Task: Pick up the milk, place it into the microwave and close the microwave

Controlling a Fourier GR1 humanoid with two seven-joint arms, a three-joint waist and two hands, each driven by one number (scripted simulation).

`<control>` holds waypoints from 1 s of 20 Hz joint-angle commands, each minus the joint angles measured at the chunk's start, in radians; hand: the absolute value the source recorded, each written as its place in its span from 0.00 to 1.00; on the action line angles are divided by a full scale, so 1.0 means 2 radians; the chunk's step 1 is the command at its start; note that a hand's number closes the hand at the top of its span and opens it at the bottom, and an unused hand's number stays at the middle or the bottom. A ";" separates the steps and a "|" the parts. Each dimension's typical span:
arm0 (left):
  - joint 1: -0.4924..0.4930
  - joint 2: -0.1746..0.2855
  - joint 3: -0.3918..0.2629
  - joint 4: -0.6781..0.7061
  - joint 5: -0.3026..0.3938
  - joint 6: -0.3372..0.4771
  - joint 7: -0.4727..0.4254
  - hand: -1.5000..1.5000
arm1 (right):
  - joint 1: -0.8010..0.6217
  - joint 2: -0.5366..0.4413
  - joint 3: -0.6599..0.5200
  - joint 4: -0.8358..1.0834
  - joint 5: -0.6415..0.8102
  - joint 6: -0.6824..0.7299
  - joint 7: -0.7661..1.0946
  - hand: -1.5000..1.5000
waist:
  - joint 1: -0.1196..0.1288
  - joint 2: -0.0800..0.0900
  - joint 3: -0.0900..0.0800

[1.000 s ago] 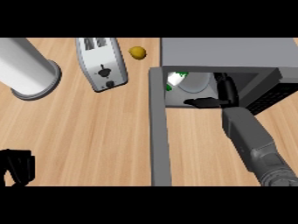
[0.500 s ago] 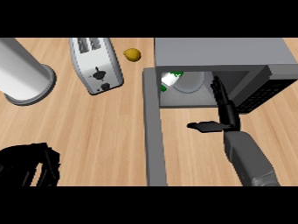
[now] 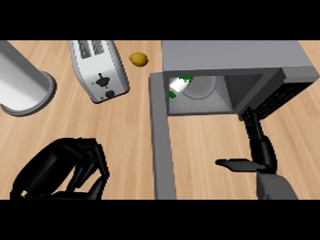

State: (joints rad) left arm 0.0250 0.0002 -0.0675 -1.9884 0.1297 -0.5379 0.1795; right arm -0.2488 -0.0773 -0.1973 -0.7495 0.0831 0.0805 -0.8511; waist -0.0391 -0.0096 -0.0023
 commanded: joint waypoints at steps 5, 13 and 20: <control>-0.063 0.000 -0.105 0.135 -0.099 0.039 -0.070 1.00 | 0.142 -0.028 0.018 -0.185 -0.028 0.053 0.044 0.00 | 0.001 0.003 0.000; -0.143 0.000 -0.218 0.315 -0.147 0.179 -0.132 1.00 | 0.254 -0.047 0.037 -0.328 -0.018 0.066 0.037 0.00 | -0.002 0.005 0.000; -0.182 0.000 -0.301 0.465 -0.103 0.336 -0.296 1.00 | 0.281 -0.045 0.050 -0.446 -0.080 0.124 0.091 0.00 | -0.009 0.008 -0.001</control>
State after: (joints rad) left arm -0.2987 0.0037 -0.5773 -1.2078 -0.1306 -0.0031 -0.2891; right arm 0.2732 -0.1711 -0.1145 -1.5042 -0.0321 0.2933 -0.7254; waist -0.0514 0.0025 -0.0029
